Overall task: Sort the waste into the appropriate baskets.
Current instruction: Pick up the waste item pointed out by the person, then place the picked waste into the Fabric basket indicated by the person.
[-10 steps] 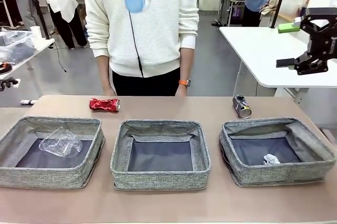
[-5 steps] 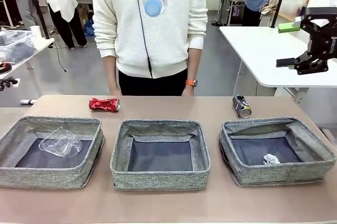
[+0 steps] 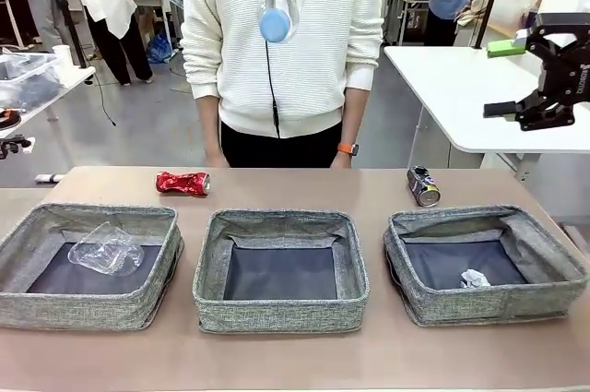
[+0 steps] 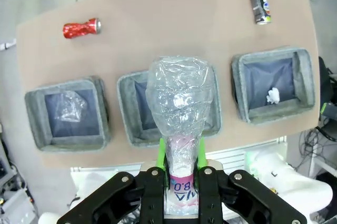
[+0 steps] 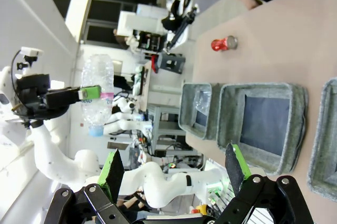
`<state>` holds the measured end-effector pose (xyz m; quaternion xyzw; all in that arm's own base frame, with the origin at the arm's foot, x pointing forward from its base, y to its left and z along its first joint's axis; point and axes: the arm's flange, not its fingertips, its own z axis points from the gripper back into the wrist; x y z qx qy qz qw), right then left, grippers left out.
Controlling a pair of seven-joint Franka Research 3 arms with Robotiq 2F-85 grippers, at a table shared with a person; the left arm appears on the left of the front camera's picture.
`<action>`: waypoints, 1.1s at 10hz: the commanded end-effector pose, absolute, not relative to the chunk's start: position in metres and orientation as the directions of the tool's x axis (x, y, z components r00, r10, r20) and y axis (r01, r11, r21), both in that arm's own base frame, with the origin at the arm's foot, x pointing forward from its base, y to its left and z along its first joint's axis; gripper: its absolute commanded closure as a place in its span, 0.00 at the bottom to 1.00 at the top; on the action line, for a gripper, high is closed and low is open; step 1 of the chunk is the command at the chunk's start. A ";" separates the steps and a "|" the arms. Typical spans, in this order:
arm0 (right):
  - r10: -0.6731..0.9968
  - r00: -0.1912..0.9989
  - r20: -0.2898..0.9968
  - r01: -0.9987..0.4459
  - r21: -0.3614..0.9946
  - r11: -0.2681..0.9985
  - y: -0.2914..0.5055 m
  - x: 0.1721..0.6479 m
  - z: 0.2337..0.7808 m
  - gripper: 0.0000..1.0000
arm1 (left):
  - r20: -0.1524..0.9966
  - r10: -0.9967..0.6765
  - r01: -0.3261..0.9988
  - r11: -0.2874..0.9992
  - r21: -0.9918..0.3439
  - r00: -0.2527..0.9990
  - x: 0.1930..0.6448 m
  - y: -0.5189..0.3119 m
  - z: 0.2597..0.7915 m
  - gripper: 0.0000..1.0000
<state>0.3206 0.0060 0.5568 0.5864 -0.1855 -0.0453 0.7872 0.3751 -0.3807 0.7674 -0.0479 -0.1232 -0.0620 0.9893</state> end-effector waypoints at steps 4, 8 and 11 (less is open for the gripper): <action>-0.292 0.931 0.220 -0.128 0.944 0.303 0.007 0.321 0.560 0.00 | 0.258 -0.115 0.141 0.986 -0.085 0.959 0.375 -0.382 0.768 0.78; -0.292 0.931 0.220 -0.128 0.944 0.303 0.007 0.321 0.560 0.00 | 0.258 -0.115 0.141 0.986 -0.085 0.959 0.375 -0.382 0.768 0.78; -0.292 0.931 0.220 -0.128 0.944 0.303 0.007 0.321 0.560 0.00 | 0.258 -0.115 0.141 0.986 -0.085 0.959 0.375 -0.382 0.768 0.78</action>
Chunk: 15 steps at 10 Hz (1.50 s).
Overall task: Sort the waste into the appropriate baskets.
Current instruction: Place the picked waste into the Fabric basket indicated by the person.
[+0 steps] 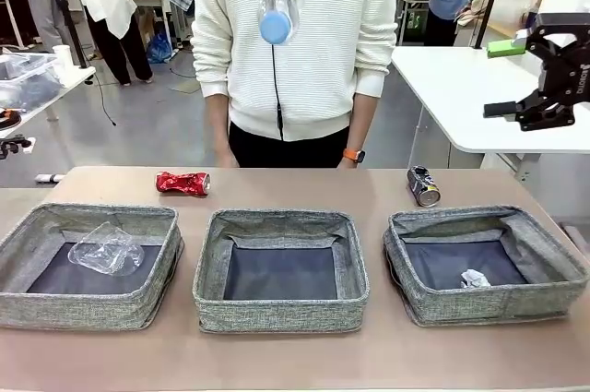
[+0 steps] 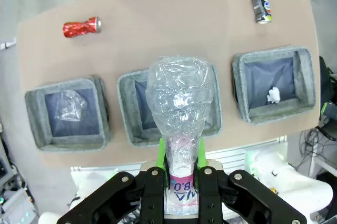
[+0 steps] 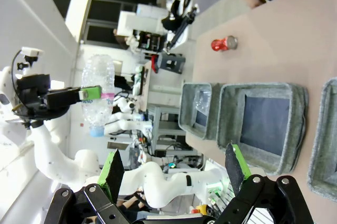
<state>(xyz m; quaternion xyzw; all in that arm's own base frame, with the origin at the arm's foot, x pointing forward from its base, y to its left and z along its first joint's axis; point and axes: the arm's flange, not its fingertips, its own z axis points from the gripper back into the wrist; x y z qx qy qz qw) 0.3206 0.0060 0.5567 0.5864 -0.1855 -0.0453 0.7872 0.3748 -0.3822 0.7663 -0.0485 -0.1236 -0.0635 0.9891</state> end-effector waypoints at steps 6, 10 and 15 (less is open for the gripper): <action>-0.292 0.931 0.220 -0.128 0.944 0.303 0.007 0.321 0.560 0.00 | 0.258 -0.115 0.141 0.986 -0.085 0.959 0.375 -0.382 0.768 0.78; -0.292 0.931 0.220 -0.128 0.944 0.303 0.007 0.321 0.560 0.00 | 0.258 -0.115 0.141 0.986 -0.085 0.959 0.375 -0.382 0.768 0.78; -0.292 0.931 0.220 -0.128 0.944 0.303 0.007 0.321 0.560 0.00 | 0.258 -0.115 0.141 0.986 -0.085 0.959 0.375 -0.382 0.768 0.78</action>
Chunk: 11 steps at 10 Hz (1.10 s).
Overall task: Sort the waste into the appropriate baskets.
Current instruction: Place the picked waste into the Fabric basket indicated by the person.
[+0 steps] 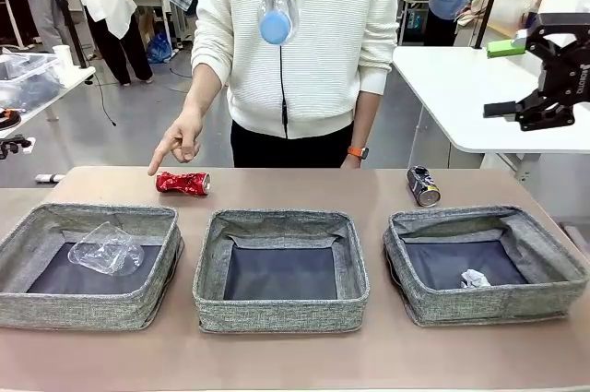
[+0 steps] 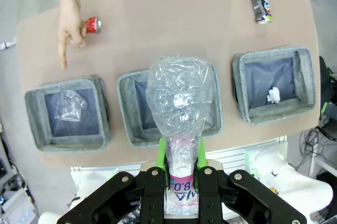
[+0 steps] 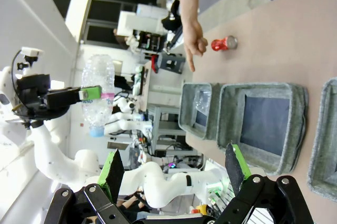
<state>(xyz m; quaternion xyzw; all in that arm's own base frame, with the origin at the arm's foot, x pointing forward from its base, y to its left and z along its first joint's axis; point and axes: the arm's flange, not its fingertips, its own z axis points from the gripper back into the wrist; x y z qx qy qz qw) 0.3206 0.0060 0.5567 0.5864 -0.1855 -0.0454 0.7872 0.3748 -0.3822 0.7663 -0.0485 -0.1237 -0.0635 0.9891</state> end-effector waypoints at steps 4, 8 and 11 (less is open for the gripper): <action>-0.292 0.931 0.220 -0.128 0.944 0.303 0.007 0.321 0.560 0.00 | 0.303 -0.110 0.096 0.994 0.061 0.947 0.369 -0.285 0.680 0.78; -0.292 0.931 0.220 -0.128 0.944 0.303 0.007 0.321 0.560 0.00 | 0.148 0.138 -0.126 0.988 -0.087 0.979 0.337 -0.135 0.554 0.78; -0.292 0.931 0.220 -0.128 0.944 0.303 0.007 0.321 0.560 0.00 | 0.141 0.276 -0.257 0.957 -0.137 0.951 0.342 -0.090 0.498 0.78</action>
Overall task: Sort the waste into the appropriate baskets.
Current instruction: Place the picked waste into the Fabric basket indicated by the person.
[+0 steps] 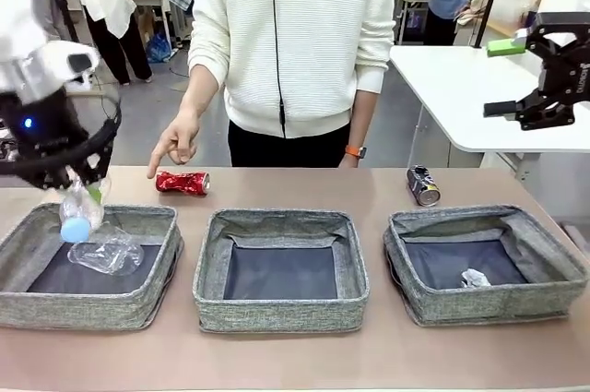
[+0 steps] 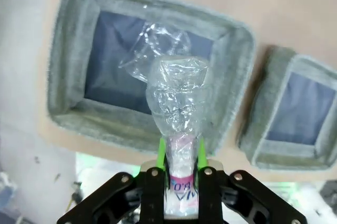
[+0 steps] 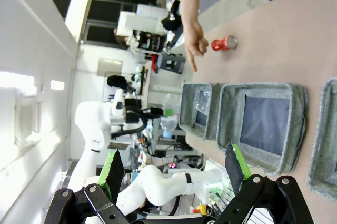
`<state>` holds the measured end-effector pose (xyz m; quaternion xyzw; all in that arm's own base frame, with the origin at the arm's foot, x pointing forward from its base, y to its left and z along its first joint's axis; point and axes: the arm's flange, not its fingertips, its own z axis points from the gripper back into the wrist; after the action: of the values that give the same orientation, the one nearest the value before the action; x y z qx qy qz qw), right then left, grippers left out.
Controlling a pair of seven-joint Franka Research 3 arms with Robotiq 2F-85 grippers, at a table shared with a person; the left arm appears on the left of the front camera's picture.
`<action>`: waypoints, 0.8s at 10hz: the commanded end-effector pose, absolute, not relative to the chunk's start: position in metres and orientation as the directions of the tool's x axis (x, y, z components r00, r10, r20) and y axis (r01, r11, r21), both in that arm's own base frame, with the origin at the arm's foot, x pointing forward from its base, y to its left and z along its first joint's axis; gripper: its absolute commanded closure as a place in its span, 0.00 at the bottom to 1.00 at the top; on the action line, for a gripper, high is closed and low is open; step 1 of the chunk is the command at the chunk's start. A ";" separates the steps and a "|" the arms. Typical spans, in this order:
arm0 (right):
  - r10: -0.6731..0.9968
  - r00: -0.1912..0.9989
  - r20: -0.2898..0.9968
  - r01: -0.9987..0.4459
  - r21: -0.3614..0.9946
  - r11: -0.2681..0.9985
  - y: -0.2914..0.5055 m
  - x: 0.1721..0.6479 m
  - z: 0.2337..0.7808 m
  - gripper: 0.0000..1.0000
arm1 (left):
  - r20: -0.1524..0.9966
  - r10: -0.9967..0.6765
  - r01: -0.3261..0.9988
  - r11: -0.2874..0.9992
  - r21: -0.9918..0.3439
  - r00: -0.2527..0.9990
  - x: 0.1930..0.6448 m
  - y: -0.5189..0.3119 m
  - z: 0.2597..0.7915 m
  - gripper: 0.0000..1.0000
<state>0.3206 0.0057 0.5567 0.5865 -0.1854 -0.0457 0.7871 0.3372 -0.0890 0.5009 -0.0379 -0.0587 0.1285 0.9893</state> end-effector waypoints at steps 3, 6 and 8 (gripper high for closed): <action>-0.292 0.931 0.220 -0.128 0.944 0.303 0.007 0.321 0.560 0.00 | 0.106 0.339 -0.314 0.929 -0.197 0.935 0.352 -0.077 0.474 0.78; -0.292 0.931 0.220 -0.128 0.944 0.303 0.007 0.321 0.560 0.00 | 0.096 0.342 -0.319 0.927 -0.196 0.935 0.354 -0.080 0.471 0.78; -0.292 0.931 0.220 -0.128 0.944 0.303 0.007 0.321 0.560 0.00 | 0.097 0.336 -0.314 0.930 -0.194 0.937 0.355 -0.079 0.470 0.25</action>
<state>0.3206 0.0057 0.5567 0.5865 -0.1854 -0.0456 0.7871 0.3530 -0.0781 0.4705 -0.0797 -0.0634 0.1723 0.9798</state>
